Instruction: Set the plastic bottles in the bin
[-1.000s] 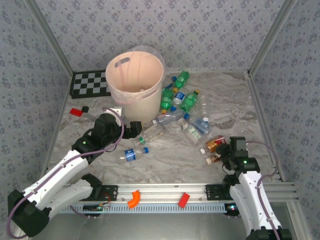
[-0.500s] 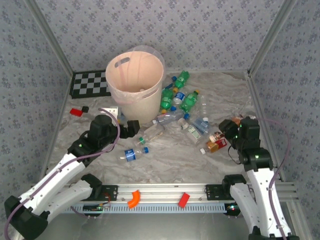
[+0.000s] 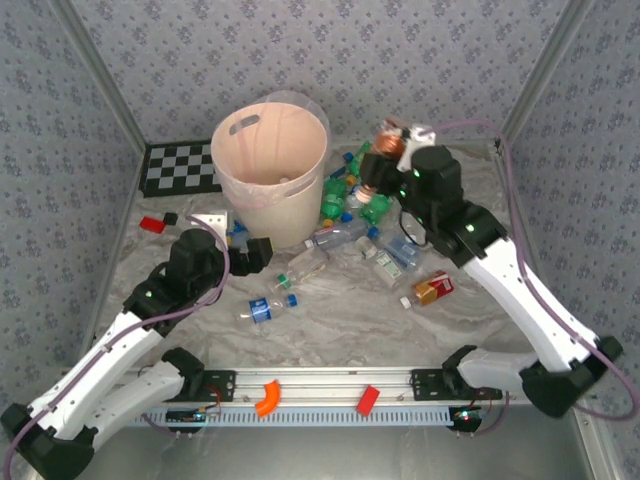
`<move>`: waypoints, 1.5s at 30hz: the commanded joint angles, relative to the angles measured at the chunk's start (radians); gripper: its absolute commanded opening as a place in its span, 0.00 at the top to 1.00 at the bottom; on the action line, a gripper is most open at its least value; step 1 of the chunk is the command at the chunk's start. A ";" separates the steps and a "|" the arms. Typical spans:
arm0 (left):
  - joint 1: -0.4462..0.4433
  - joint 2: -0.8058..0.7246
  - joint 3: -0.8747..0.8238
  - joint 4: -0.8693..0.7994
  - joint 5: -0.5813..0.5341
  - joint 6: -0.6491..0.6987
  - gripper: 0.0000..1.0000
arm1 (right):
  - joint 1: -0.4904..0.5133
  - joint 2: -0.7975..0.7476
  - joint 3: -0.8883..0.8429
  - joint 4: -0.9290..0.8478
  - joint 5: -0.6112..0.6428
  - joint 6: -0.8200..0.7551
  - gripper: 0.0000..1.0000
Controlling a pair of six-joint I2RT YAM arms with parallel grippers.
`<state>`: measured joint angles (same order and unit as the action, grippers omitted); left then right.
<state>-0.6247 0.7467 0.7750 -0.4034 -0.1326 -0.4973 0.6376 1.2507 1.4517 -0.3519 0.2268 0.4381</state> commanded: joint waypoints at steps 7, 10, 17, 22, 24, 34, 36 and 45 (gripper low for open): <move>-0.007 -0.081 0.059 -0.105 -0.050 0.012 0.00 | 0.126 0.380 0.460 0.026 0.036 -0.264 0.45; -0.007 -0.110 0.055 -0.119 -0.058 0.000 0.00 | 0.145 0.490 0.586 0.000 0.045 -0.310 0.46; -0.007 -0.160 0.058 -0.167 -0.082 -0.005 0.00 | 0.181 0.713 0.868 -0.103 0.054 -0.383 0.46; -0.007 -0.185 0.056 -0.190 -0.097 -0.007 0.00 | 0.197 0.761 0.901 -0.089 0.070 -0.405 0.45; -0.007 -0.190 0.053 -0.196 -0.102 -0.009 0.00 | 0.201 0.768 0.903 -0.090 0.071 -0.412 0.45; -0.006 -0.187 0.039 -0.189 -0.101 -0.020 0.00 | 0.217 0.760 0.888 -0.119 0.110 -0.445 0.00; -0.006 -0.185 0.035 -0.189 -0.094 -0.025 0.00 | 0.222 0.744 0.864 -0.113 0.121 -0.452 0.00; -0.007 -0.146 0.035 -0.205 -0.098 -0.056 0.00 | 0.234 0.584 0.619 -0.016 0.138 -0.437 0.01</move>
<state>-0.6247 0.5926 0.7975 -0.5915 -0.2218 -0.5343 0.8677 1.9232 2.1220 -0.4213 0.3351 0.0067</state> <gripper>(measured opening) 0.997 0.994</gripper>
